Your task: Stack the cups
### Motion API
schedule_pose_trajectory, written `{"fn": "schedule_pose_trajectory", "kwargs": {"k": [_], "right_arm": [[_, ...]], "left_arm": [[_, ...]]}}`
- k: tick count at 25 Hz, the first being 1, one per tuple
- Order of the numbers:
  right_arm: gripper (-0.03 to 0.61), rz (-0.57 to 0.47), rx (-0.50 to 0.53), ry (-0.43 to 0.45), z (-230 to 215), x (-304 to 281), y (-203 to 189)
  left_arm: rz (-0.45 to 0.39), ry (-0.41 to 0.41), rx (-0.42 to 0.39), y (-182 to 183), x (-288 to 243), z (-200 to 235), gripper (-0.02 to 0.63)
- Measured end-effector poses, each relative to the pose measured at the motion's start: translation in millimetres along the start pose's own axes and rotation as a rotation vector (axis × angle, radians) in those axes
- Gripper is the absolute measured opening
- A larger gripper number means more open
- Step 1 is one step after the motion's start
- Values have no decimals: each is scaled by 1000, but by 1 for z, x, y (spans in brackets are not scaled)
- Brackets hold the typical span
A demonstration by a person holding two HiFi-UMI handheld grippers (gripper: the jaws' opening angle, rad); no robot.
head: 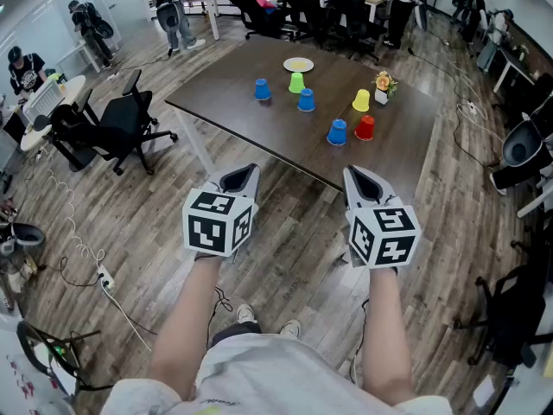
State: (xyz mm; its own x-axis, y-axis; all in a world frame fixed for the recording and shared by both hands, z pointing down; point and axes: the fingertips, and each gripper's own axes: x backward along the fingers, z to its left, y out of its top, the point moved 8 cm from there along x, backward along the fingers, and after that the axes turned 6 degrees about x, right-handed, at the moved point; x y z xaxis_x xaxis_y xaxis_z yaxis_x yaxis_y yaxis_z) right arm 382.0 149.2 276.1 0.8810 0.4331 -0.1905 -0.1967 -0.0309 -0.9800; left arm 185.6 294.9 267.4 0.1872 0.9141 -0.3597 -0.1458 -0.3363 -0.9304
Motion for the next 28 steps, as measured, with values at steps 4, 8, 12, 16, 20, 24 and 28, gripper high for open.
{"fn": "schedule_pose_trajectory", "kwargs": {"k": [4, 8, 12, 16, 20, 24, 28], "right_arm": [[5, 10, 14, 3, -1, -2, -4], [5, 11, -2, -1, -5, -1, -9], [6, 11, -13, -15, -7, -4, -13], [47, 14, -18, -33, -7, -15, -13], [72, 25, -25, -61, -3, -30, -11], [130, 49, -38, -82, 4, -51, -12], [169, 75, -44, -140, 9, -75, -13]], "left_arm": [[-19, -4, 5, -1, -1, -2, -6], [-38, 10, 10, -2, -3, -2, -5], [-45, 19, 12, -3, -7, 4, -4], [-43, 8, 17, -2, -17, 18, 36], [-42, -29, 24, 3, -30, 38, 71], [-36, -86, 30, 6, -52, 62, 117], [-29, -157, 28, 13, -83, 89, 155]]}}
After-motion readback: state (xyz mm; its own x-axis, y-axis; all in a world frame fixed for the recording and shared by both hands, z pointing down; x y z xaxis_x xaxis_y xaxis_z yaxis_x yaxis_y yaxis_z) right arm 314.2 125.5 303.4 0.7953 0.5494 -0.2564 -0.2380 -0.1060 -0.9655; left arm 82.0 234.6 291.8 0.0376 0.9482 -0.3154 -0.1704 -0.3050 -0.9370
